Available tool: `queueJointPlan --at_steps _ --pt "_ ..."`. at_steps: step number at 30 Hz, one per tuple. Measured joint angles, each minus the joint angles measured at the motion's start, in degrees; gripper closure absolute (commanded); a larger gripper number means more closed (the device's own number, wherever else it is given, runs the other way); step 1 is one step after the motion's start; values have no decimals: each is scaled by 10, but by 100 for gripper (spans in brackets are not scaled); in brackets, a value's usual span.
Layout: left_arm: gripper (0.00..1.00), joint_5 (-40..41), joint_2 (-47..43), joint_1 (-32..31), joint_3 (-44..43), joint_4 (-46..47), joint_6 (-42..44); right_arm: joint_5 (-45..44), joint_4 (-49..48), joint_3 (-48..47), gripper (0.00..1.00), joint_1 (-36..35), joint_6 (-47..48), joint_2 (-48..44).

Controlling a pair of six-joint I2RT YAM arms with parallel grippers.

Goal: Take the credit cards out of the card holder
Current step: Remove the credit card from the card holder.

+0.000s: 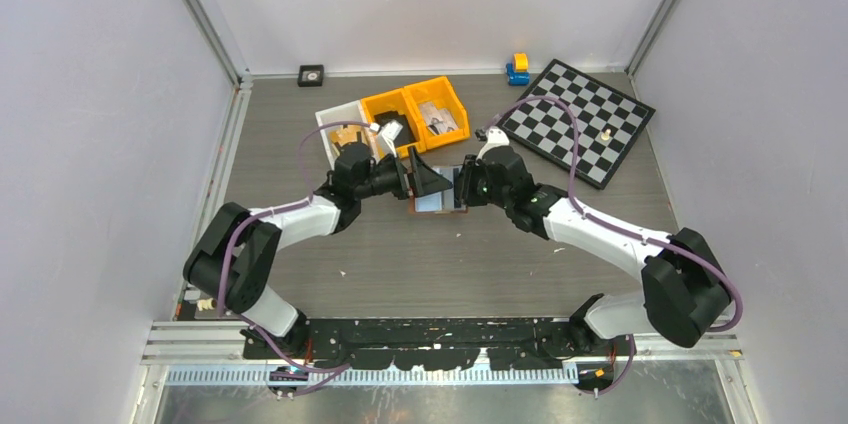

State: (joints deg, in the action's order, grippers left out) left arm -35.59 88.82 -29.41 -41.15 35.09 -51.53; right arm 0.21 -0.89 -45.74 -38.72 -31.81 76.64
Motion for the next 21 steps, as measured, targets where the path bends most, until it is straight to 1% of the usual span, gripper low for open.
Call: queueJointPlan --at_steps 7,10,16,21 --pt "1 7 0 -15 -11 -30 21 -56 34 -19 99 -25 16 10" --pt "8 21 0 -16 -18 -57 29 -69 42 -25 100 -34 22 15" --pt "8 48 6 -16 -40 -118 42 -90 49 -28 99 -50 33 19" --pt "14 64 16 -19 -57 -163 52 -108 61 -28 99 -53 39 19"
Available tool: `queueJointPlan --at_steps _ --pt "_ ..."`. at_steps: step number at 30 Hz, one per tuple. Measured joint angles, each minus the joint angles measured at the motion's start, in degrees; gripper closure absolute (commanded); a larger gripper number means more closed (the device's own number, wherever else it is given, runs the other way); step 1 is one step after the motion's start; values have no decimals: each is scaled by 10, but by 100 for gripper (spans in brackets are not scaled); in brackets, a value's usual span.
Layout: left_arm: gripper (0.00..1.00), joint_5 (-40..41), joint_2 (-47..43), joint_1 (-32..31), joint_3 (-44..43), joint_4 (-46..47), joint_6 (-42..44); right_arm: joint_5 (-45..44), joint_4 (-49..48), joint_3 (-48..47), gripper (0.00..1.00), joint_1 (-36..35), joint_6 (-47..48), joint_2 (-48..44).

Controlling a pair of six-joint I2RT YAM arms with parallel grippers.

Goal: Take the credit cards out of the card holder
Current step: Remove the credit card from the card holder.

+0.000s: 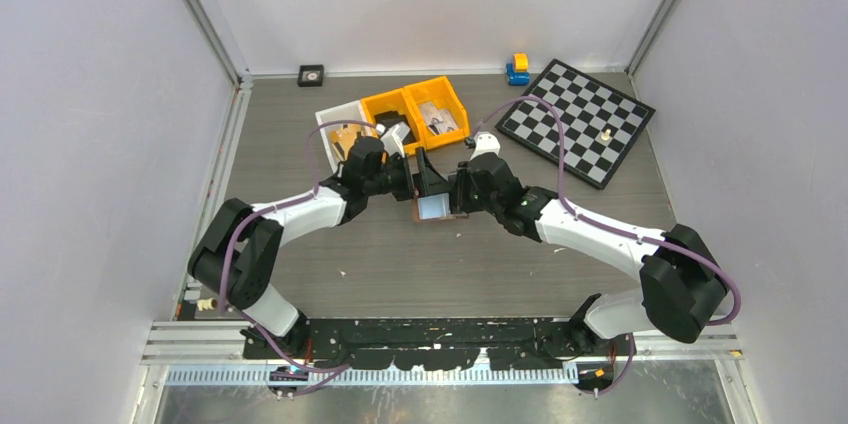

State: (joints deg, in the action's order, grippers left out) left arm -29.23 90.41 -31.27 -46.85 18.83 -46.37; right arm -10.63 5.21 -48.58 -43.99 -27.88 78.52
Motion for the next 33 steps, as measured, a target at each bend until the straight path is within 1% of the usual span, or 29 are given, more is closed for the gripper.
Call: queueJointPlan --at_steps 4,6,8,12,19,21,22,24,25,27,30,33 --pt "23 14 0 0 -9 -28 5 -25 8 0 100 -4 2 0" --pt "31 19 0 1 -9 -33 6 -40 11 0 99 -4 2 0" --pt "36 22 0 3 -9 -38 5 -48 12 0 100 -4 2 -1" --pt "43 19 0 14 -9 -38 0 -49 12 0 100 1 0 -2" --pt "51 7 -19 49 9 -28 -19 -20 3 1 100 31 -16 -2" --pt "51 7 -23 56 14 -22 -25 -1 -5 7 100 47 -25 -6" --pt "48 7 -23 59 16 -18 -27 11 -8 10 100 56 -28 -9" --pt "32 5 -23 63 19 -15 -30 29 -15 16 99 67 -37 -16" --pt "26 3 -23 65 21 -11 -30 36 -17 18 100 75 -40 -19" --pt "20 -9 -23 68 28 9 -44 49 -25 23 100 87 -48 -28" --pt "21 -21 -21 70 32 28 -51 69 -38 29 99 95 -57 -38" --pt "26 -38 -15 70 32 54 -60 100 -53 35 99 104 -68 -43"
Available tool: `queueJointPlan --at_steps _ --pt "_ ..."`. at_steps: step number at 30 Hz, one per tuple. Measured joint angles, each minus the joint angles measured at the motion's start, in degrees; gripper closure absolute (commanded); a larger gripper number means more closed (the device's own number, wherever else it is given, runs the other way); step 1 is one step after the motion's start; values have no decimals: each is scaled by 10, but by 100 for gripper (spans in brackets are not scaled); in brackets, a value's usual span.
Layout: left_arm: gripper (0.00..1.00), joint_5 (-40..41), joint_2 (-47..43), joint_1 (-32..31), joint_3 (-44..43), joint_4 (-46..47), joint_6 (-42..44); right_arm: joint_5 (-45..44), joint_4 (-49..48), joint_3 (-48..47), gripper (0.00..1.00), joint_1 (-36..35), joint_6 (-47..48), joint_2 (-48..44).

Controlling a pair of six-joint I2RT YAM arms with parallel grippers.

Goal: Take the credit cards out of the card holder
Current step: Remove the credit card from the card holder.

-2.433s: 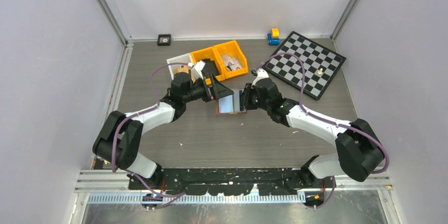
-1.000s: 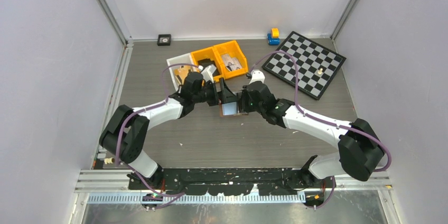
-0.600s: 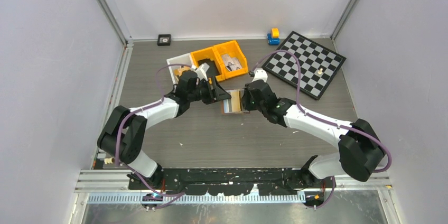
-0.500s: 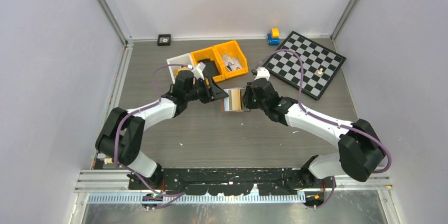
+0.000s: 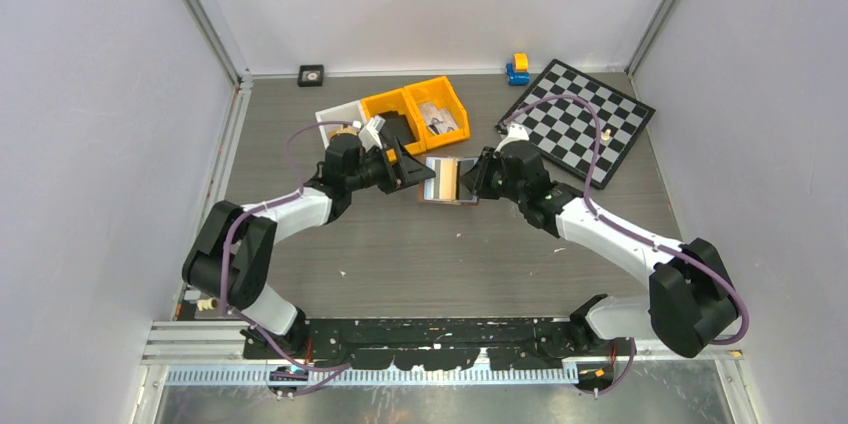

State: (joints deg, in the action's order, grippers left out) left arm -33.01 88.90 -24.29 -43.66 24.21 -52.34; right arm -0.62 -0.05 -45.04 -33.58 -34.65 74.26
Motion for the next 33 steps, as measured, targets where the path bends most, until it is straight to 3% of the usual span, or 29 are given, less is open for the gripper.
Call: queueJointPlan --at_steps 6,12,14,19,22,28,33 --pt "50 -38 33 0 0 57 -23 52 -18 8 99 8 -15 0" --pt "98 -63 55 1 0 99 -50 74 -25 9 99 12 -19 0" --pt "100 -72 55 1 0 111 -53 76 -25 10 91 14 -20 0" --pt "100 -75 56 1 0 120 -59 71 -24 10 58 20 -26 0" --pt "100 -73 58 1 0 118 -59 50 -12 10 47 23 -28 -6" --pt "100 -65 59 4 1 109 -58 6 4 16 43 23 -24 -53" --pt "100 -61 59 4 1 104 -58 -11 5 23 48 23 -14 -96"
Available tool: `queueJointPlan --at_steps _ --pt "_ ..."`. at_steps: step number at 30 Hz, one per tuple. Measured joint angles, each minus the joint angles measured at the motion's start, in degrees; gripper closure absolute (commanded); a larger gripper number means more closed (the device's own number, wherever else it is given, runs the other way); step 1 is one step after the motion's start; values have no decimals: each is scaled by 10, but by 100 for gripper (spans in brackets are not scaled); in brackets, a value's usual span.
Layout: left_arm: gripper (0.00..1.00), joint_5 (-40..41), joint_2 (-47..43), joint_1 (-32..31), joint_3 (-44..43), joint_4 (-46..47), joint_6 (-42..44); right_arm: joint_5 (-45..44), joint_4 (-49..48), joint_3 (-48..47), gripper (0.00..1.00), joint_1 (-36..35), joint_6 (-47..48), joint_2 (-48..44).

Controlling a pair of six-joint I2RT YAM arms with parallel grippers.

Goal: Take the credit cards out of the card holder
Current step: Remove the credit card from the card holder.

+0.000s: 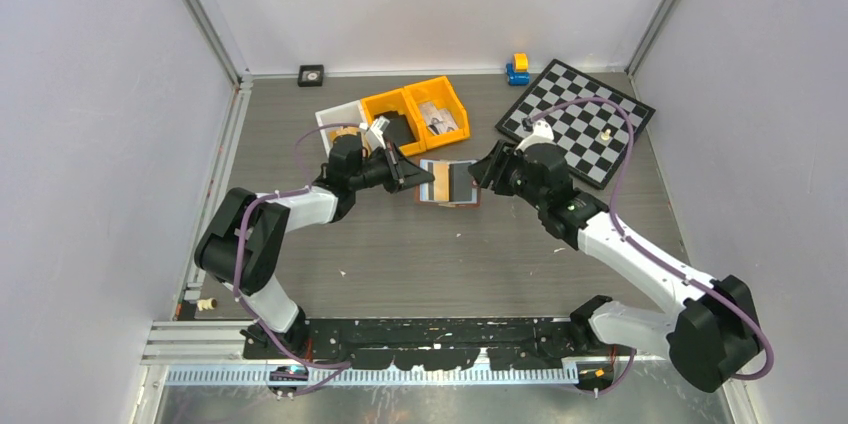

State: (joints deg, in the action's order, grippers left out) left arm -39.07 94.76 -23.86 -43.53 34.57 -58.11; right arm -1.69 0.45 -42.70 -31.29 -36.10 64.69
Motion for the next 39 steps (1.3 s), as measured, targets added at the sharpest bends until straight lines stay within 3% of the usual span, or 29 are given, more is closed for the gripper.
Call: queueJointPlan --at_steps 3,7,10,19,39 --pt "100 0 0 0 1 -1 0 -12 0 4 52 -3 5 -14" --pt "100 0 0 0 3 -2 0 -15 -3 7 65 -5 11 -21" --pt "100 0 0 0 3 -2 -1 31 -26 8 70 -6 11 -6" --pt "100 -5 0 0 16 31 -40 200 -86 -9 71 17 -38 155" --pt "100 -34 -5 5 40 160 -144 347 -302 35 77 77 -186 186"
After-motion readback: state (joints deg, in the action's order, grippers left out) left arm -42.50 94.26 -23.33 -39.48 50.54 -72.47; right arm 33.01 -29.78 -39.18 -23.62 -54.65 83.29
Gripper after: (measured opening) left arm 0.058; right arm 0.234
